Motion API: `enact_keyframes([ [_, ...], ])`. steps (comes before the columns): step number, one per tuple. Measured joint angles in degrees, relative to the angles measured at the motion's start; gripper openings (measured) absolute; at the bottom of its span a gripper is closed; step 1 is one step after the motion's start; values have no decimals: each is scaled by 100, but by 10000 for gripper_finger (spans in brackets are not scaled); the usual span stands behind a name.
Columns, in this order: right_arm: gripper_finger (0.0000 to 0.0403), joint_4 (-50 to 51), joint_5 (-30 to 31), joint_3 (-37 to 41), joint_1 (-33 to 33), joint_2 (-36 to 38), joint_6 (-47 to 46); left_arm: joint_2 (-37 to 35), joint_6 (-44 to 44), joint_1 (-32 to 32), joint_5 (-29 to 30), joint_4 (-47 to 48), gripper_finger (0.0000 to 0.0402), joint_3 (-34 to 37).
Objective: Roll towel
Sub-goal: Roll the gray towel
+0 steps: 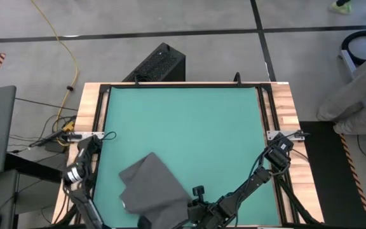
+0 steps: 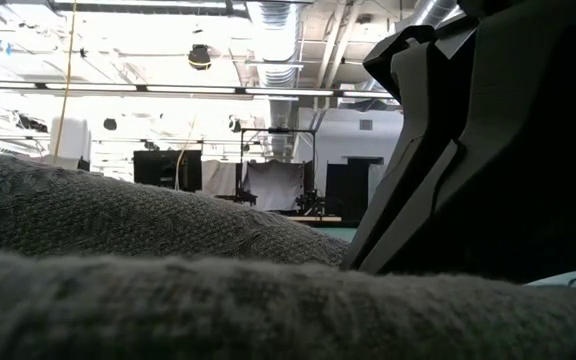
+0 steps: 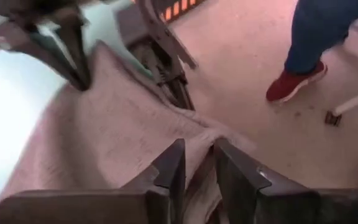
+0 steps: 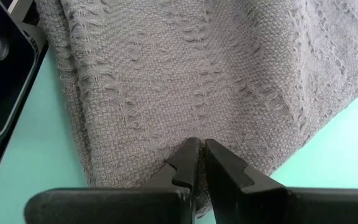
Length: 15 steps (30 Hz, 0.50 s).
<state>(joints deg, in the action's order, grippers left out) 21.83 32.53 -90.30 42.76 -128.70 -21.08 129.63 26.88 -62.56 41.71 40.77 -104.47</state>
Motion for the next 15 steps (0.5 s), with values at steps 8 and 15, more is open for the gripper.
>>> enact_keyframes([
  [8,57,2,-68,0,42,-2,12,346,218,214,-178,141,134,-539],
  [15,56,559,-96,-20,67,16,-741,358,1737,251,-932,1274,147,-327],
])
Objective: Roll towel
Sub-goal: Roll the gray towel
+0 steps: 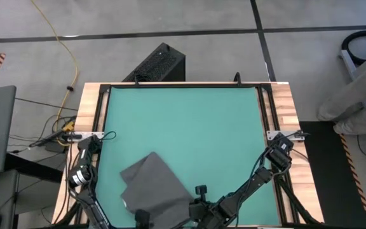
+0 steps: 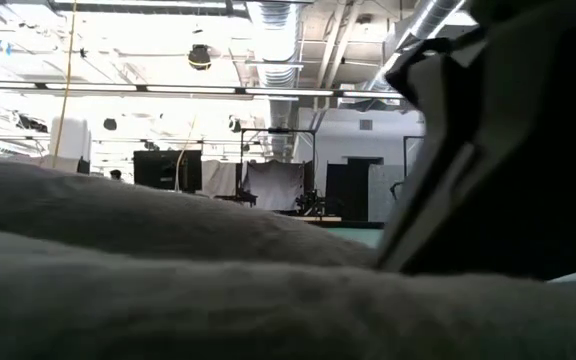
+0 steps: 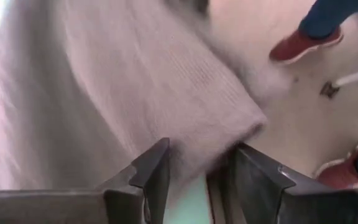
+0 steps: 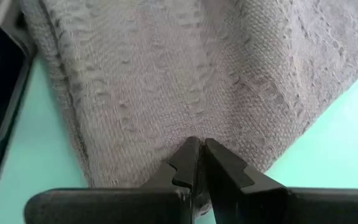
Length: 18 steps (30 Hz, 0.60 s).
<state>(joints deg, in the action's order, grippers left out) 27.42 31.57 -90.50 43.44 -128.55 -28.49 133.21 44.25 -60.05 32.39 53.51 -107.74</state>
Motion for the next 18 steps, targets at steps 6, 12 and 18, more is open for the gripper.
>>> enact_keyframes([
  [6,56,381,274,4,211,-3,-422,-9,315,-18,-159,43,132,465],
  [12,56,396,423,15,254,-7,-1727,-28,-141,61,485,589,115,756],
  [18,56,386,1619,0,410,-32,-1605,-31,-798,373,673,785,103,874],
])
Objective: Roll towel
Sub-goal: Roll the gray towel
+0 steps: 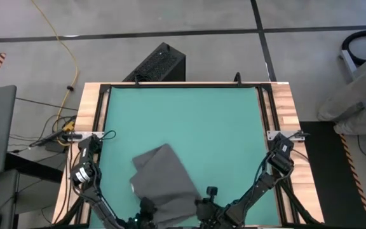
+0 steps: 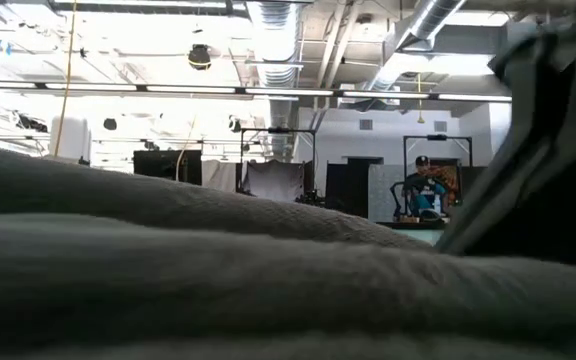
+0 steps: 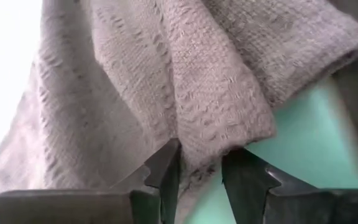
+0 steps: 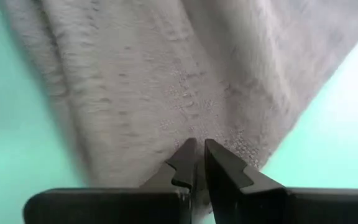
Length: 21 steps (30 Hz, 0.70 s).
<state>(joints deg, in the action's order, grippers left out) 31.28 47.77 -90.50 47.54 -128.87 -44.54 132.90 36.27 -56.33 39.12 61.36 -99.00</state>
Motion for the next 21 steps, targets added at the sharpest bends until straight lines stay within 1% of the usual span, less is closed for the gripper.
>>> enact_keyframes([
  [2,56,-65,286,-123,21,81,366,-36,166,30,175,287,97,18],
  [5,56,-187,266,-358,12,321,981,-275,545,-61,227,566,86,33],
  [7,56,-257,147,-476,1,409,1559,-527,827,-192,255,740,79,20],
  [9,56,-233,181,-524,-50,442,2198,-660,991,-306,191,895,73,11],
  [11,56,-162,384,-525,-198,482,2770,-690,1124,-388,171,944,70,20],
  [14,56,-127,466,-535,-677,509,3442,-723,1159,-494,557,820,69,18],
  [15,56,-300,328,-535,-862,497,3744,-723,1161,-525,679,760,69,21],
  [16,56,-552,36,-532,-1051,480,4115,-723,1160,-531,741,608,69,79],
  [18,56,-1329,-853,-459,-1414,476,4811,-716,1165,-530,758,330,69,220],
  [20,56,-1947,-1811,-426,-1732,476,5293,-714,1236,-520,763,105,69,377],
  [21,56,-2092,-2055,-422,-1873,476,5468,-716,1278,-519,755,-1,69,471],
])
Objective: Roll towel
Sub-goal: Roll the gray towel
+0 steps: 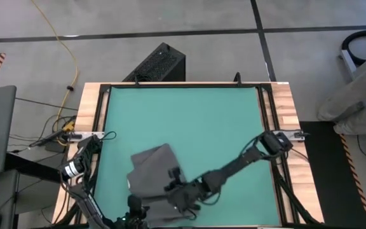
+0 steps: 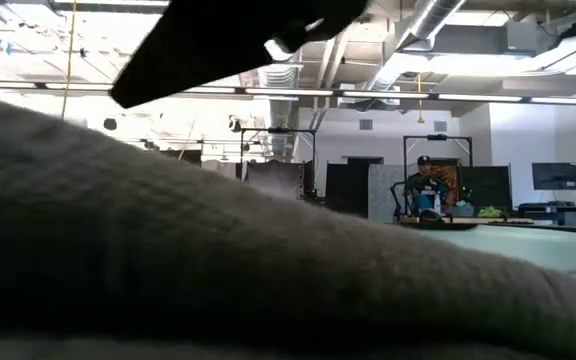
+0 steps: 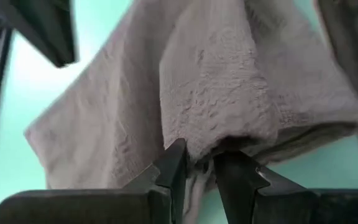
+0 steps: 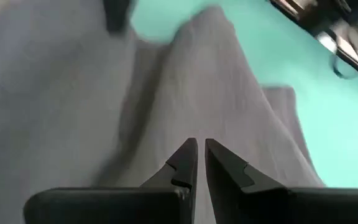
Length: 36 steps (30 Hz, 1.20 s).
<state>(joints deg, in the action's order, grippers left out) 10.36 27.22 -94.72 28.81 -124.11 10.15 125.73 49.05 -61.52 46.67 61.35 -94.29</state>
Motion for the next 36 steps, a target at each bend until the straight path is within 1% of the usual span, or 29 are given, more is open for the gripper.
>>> enact_keyframes([
  [3,56,-179,-127,12,-423,0,427,4,186,3,-146,-90,69,253],
  [4,55,-254,-283,15,-549,0,524,4,271,2,-172,-90,69,315],
  [7,51,-683,-1078,14,-907,-42,776,2,381,-4,-199,-87,69,479],
  [10,45,-864,-1377,18,-1162,-109,908,2,396,0,-228,-75,69,551],
  [12,41,-971,-1815,18,-1370,-223,835,2,338,2,-227,-46,69,552],
  [14,36,-948,-2110,15,-1540,-279,765,2,267,9,-226,-68,69,550],
  [18,24,-1109,-2305,10,-1778,-474,816,2,372,35,-183,-94,69,550],
  [19,22,-1053,-2447,20,-1826,-528,791,2,406,46,-189,-114,69,550],
  [21,20,-1309,-2744,0,-1908,-728,636,2,416,57,-184,-146,69,550],
  [22,21,-1221,-2799,8,-1938,-763,573,2,401,67,-191,-179,69,550],
  [23,22,-1128,-2772,30,-1960,-818,523,2,392,78,-193,-204,69,550],
  [24,23,-1241,-2626,13,-2001,-929,477,2,396,79,-194,-211,69,550],
  [26,25,-1248,-2124,-13,-2058,-1010,352,2,410,92,-271,-264,69,550],
  [30,24,-1210,-1113,-13,-2182,-1008,322,2,414,120,-652,-336,69,547],
  [32,23,-1193,-631,-4,-2258,-998,322,2,416,118,-723,-366,69,547],
  [36,24,-1154,-328,-8,-2359,-812,324,2,403,114,-721,-384,69,547],
])
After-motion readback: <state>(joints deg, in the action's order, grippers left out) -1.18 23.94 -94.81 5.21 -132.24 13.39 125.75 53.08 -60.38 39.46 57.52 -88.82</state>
